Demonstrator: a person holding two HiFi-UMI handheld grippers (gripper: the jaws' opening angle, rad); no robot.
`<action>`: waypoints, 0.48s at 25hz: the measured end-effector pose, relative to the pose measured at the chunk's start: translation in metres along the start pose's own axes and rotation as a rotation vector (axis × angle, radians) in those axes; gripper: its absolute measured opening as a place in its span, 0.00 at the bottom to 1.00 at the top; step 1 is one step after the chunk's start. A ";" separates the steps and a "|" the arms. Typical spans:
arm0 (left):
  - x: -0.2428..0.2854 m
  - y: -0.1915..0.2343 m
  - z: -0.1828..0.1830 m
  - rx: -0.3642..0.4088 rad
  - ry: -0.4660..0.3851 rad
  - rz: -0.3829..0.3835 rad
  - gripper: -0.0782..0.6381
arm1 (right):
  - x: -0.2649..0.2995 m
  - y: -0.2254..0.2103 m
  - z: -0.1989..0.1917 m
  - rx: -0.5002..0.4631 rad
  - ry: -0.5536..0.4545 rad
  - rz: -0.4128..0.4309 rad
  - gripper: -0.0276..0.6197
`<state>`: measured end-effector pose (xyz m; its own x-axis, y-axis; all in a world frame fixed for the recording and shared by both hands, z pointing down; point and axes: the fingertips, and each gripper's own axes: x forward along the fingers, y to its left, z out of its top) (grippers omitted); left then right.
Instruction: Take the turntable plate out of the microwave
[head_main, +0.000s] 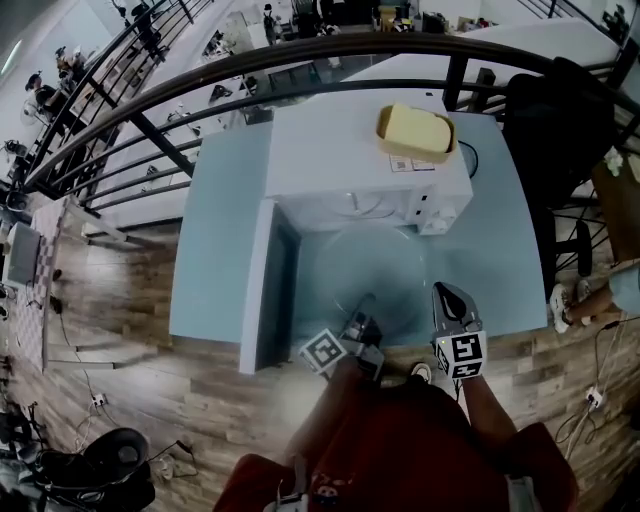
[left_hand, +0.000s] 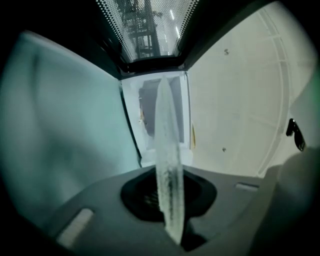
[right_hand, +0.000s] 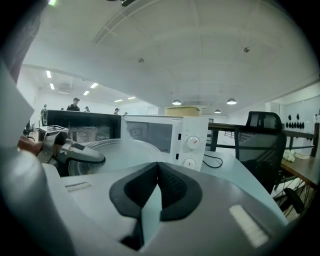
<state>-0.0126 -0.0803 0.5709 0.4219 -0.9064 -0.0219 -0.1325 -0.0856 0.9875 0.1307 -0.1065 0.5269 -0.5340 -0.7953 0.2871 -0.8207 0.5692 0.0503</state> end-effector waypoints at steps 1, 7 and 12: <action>0.001 -0.002 -0.004 0.017 -0.007 0.008 0.14 | -0.004 -0.006 0.001 -0.002 -0.005 0.007 0.04; 0.000 -0.022 -0.034 0.003 -0.078 0.009 0.14 | -0.023 -0.037 0.004 0.008 -0.039 0.048 0.04; -0.010 -0.035 -0.049 0.016 -0.137 0.013 0.14 | -0.033 -0.052 0.005 0.002 -0.050 0.085 0.04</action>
<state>0.0321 -0.0475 0.5444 0.2935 -0.9555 -0.0311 -0.1515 -0.0786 0.9853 0.1900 -0.1113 0.5104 -0.6112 -0.7535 0.2423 -0.7722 0.6348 0.0261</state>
